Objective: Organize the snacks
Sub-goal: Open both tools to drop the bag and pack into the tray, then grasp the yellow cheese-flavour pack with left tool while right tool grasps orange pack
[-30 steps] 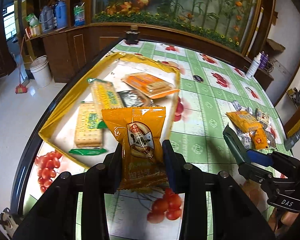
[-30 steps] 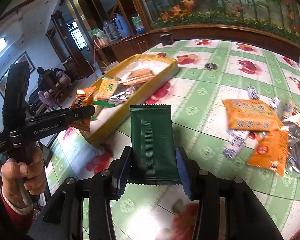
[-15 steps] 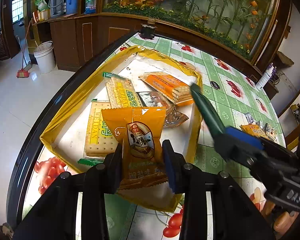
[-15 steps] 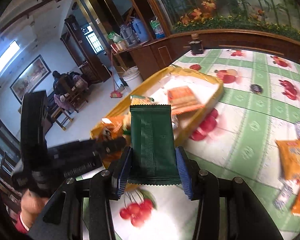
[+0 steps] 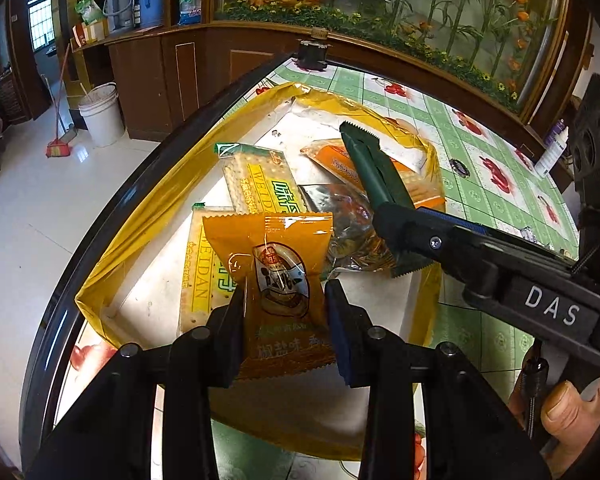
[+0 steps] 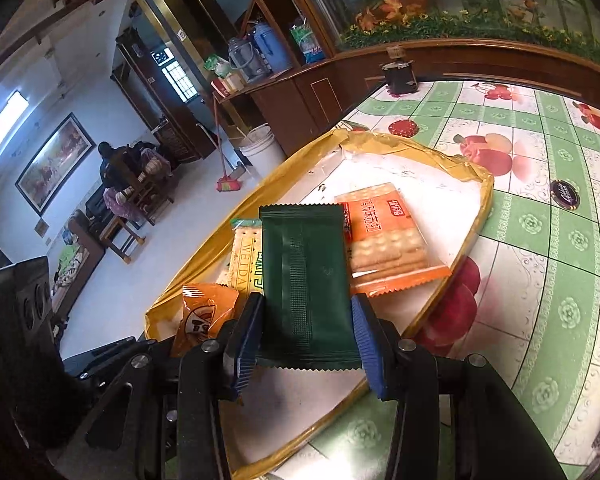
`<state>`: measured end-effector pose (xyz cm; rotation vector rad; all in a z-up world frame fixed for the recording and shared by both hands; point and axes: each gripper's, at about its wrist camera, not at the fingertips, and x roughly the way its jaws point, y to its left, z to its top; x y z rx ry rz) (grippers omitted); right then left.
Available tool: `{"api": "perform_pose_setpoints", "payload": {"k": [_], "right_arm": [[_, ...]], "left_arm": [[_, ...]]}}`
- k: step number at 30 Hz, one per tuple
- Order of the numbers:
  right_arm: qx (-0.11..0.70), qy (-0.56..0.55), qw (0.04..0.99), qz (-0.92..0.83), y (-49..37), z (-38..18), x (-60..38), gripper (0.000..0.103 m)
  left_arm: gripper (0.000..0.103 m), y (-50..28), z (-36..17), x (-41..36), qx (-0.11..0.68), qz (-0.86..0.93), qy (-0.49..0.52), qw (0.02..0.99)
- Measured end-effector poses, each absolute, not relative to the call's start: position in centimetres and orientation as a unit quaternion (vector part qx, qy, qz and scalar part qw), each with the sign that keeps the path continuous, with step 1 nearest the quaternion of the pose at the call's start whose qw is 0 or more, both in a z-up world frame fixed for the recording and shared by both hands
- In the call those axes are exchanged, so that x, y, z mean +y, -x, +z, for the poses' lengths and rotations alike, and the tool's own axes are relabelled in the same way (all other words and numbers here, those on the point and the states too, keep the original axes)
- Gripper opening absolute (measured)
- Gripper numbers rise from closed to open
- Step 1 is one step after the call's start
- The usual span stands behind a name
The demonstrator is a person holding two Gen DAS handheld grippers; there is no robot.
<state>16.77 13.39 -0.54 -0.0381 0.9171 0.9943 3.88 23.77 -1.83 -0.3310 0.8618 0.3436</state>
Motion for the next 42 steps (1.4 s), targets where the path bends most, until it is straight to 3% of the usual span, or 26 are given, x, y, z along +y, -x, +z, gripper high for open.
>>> {"api": "perform_pose_setpoints", "payload": {"k": [3, 5, 7, 27, 42], "right_arm": [[0.426, 0.014, 0.778, 0.463, -16.7, -0.7, 13.2, 0.049], [0.423, 0.010, 0.781, 0.460, -16.7, -0.6, 12.7, 0.051], [0.422, 0.002, 0.784, 0.455, -16.8, -0.4, 11.8, 0.054], [0.406, -0.057, 0.839, 0.359, -13.7, 0.3, -5.5, 0.063], [0.397, -0.050, 0.884, 0.243, -13.1, -0.7, -17.5, 0.064]], "left_arm": [[0.041, -3.9, -1.9, 23.6, 0.419, 0.170, 0.159, 0.878], [0.061, -3.8, -1.9, 23.7, 0.422, 0.176, 0.161, 0.875], [0.067, -3.4, -1.6, 23.6, 0.415, 0.183, 0.159, 0.877], [0.071, -2.7, 1.1, 17.6, 0.391, 0.138, 0.145, 0.898], [0.070, -7.1, 1.5, 7.8, 0.411, 0.042, 0.057, 0.909]]}}
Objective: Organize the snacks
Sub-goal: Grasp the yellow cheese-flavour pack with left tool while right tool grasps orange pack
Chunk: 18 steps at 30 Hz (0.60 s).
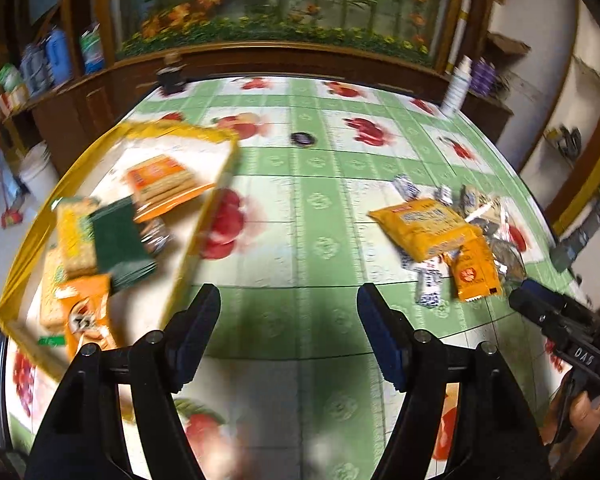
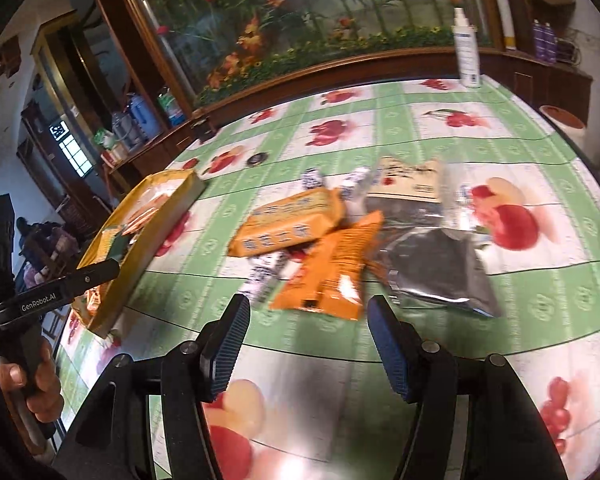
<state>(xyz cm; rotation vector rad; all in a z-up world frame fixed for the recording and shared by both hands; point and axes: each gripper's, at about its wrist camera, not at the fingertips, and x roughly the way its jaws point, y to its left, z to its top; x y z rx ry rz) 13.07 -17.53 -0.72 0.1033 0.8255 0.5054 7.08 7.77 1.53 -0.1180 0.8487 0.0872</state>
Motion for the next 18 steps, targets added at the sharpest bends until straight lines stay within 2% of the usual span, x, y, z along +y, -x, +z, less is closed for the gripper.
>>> {"api": "perform_pose_setpoints", "payload": {"k": [9, 18], "right_arm": [[0.382, -0.054, 0.894, 0.229, -13.8, -0.2, -20.4, 0.067], [0.388, -0.035, 0.886, 0.253, -15.1, 0.1, -19.1, 0.069]], "left_arm": [[0.070, -11.5, 1.5, 1.4, 0.422, -0.024, -0.057, 0.904], [0.070, -16.7, 0.3, -2.5, 0.444, -0.122, -0.145, 0.876]]}}
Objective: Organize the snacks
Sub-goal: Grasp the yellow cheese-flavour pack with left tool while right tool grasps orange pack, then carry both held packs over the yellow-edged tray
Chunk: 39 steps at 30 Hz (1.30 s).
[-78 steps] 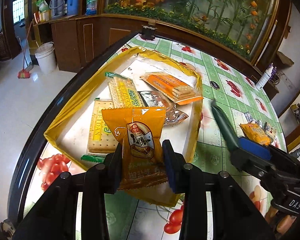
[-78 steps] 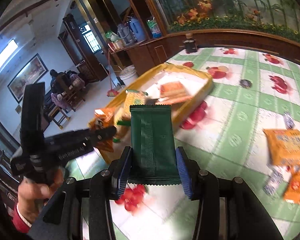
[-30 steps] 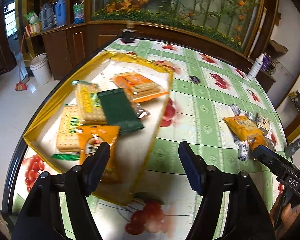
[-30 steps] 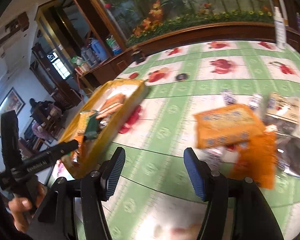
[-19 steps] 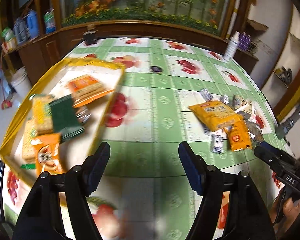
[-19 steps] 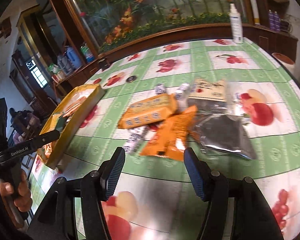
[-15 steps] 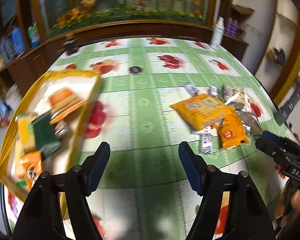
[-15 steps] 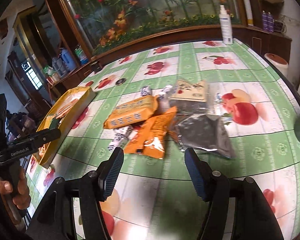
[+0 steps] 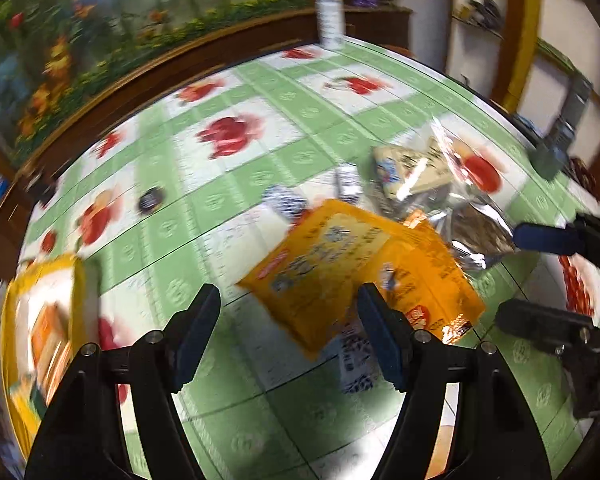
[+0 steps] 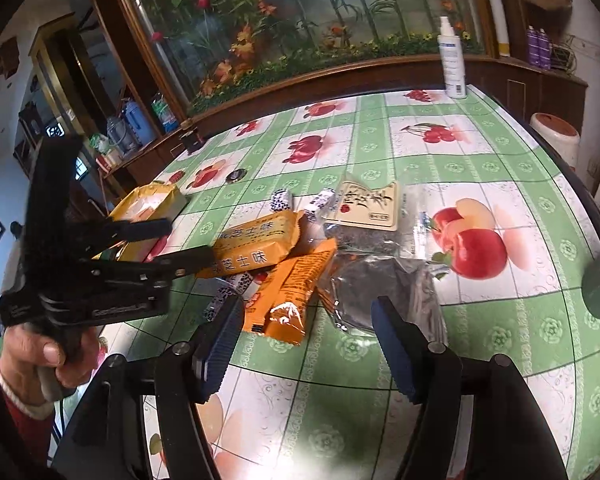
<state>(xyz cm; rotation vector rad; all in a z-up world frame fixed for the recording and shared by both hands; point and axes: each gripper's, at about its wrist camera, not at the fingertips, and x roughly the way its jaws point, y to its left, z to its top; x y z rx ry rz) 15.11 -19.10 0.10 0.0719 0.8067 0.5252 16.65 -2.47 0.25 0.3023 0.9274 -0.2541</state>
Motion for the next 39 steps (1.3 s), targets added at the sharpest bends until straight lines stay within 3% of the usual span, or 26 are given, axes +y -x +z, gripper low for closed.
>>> {"api": "perform_pose_setpoints", "payload": {"k": [10, 13, 21, 23, 24, 27, 31, 33, 34, 35, 39], "right_arm": [[0.399, -0.034, 0.884, 0.243, -15.9, -0.7, -19.3, 0.073], [0.397, -0.035, 0.885, 0.241, -15.8, -0.6, -19.6, 0.073], [0.406, -0.016, 0.876, 0.259, -16.3, -1.0, -16.9, 0.073], [0.412, -0.002, 0.875, 0.256, -16.5, -1.2, -15.8, 0.076], [0.417, 0.004, 0.874, 0.251, -16.7, -1.4, -15.1, 0.077], [0.416, 0.015, 0.874, 0.251, -16.9, -1.4, -13.5, 0.079], [0.413, 0.068, 0.879, 0.227, -17.7, -1.9, -10.7, 0.079], [0.408, 0.082, 0.883, 0.216, -17.9, -2.0, -10.0, 0.074], [0.405, 0.094, 0.886, 0.207, -18.0, -2.0, -9.8, 0.062], [0.401, 0.106, 0.889, 0.195, -18.0, -1.9, -9.8, 0.041], [0.406, 0.068, 0.885, 0.220, -17.9, -1.5, -11.3, 0.028]], "left_arm": [[0.077, -19.6, -2.3, -4.5, 0.454, -0.161, -0.179, 0.858], [0.065, -19.8, -2.6, -3.2, 0.449, -0.149, -0.153, 0.868], [0.058, -17.2, -2.1, 1.7, 0.458, -0.098, -0.078, 0.880], [0.030, -16.2, -1.6, 3.3, 0.457, -0.083, -0.050, 0.884], [0.026, -15.6, -1.5, 4.1, 0.459, -0.078, -0.031, 0.884], [0.020, -14.3, -1.7, 5.7, 0.466, -0.070, 0.007, 0.882], [0.020, -12.9, -2.3, 6.2, 0.469, -0.070, 0.015, 0.880], [0.020, -12.7, -2.3, 6.7, 0.471, -0.080, 0.033, 0.878], [0.020, -12.7, -2.4, 7.0, 0.471, -0.080, 0.038, 0.877], [0.020, -12.7, -2.4, 7.2, 0.472, -0.080, 0.042, 0.877], [0.020, -13.3, -2.3, 7.8, 0.473, -0.078, 0.057, 0.876]]}}
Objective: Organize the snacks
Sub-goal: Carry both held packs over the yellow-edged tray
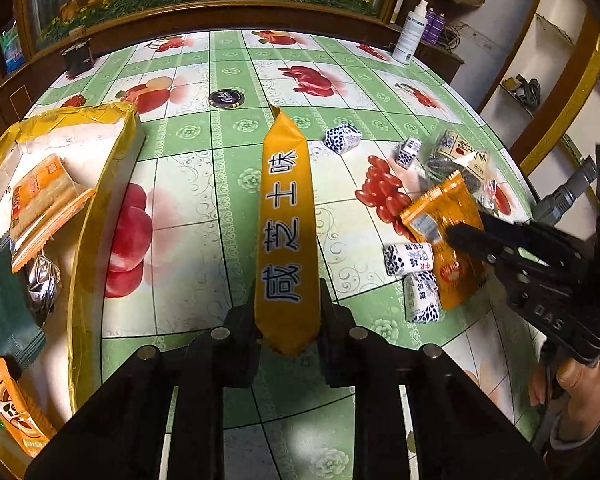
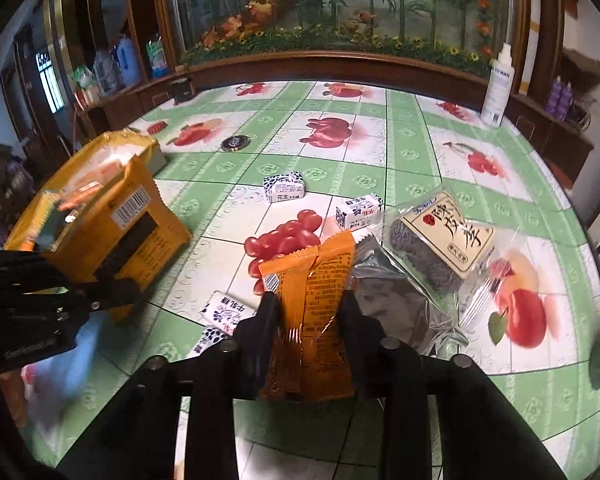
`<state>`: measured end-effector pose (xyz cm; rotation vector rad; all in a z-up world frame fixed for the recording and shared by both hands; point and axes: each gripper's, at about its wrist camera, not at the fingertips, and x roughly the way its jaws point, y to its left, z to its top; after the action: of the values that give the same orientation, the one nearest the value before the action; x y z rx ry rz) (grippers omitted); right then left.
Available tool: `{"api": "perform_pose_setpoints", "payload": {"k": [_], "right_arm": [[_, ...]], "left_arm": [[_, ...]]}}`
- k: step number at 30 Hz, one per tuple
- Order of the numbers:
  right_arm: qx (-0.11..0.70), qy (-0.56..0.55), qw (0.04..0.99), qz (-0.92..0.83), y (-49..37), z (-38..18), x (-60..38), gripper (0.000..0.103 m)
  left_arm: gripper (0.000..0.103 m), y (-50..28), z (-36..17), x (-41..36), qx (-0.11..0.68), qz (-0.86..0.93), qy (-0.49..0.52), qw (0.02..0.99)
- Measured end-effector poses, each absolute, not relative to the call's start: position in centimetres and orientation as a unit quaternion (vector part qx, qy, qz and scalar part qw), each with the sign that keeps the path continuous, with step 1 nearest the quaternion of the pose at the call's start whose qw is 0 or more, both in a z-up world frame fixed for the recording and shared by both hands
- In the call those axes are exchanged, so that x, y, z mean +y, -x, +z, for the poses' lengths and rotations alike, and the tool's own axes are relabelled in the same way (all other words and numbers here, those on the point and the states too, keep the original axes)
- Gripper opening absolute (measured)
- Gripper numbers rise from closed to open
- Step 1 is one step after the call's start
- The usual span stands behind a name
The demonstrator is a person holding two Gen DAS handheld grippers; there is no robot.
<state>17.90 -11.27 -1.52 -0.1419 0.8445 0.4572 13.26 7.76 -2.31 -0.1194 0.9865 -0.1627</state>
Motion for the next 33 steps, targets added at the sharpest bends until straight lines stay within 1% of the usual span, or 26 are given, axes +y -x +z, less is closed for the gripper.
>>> {"api": "perform_pose_setpoints", "payload": {"k": [2, 7, 9, 15, 19, 33], "right_arm": [[0.413, 0.027, 0.878, 0.239, -17.8, -1.5, -12.5, 0.024], [0.415, -0.055, 0.863, 0.284, -17.0, -0.9, -14.5, 0.024], [0.408, -0.070, 0.863, 0.290, -16.5, -0.3, -14.9, 0.024], [0.389, -0.077, 0.864, 0.311, -15.0, 1.5, -14.1, 0.024], [0.379, -0.071, 0.862, 0.328, -14.0, 2.3, -12.6, 0.024], [0.371, -0.051, 0.855, 0.358, -12.2, 3.2, -9.0, 0.024]], "left_arm": [[0.019, -13.2, -2.1, 7.7, 0.469, -0.081, 0.058, 0.878], [0.019, -11.9, -1.4, 7.5, 0.451, -0.094, 0.070, 0.885], [0.019, -11.2, -1.0, 7.8, 0.444, -0.095, 0.079, 0.887], [0.019, -8.1, 0.7, 8.8, 0.420, -0.080, 0.089, 0.900], [0.019, -6.5, 0.8, 10.1, 0.414, -0.069, 0.101, 0.902], [0.019, -2.5, 2.6, 13.2, 0.381, -0.048, 0.125, 0.915]]}}
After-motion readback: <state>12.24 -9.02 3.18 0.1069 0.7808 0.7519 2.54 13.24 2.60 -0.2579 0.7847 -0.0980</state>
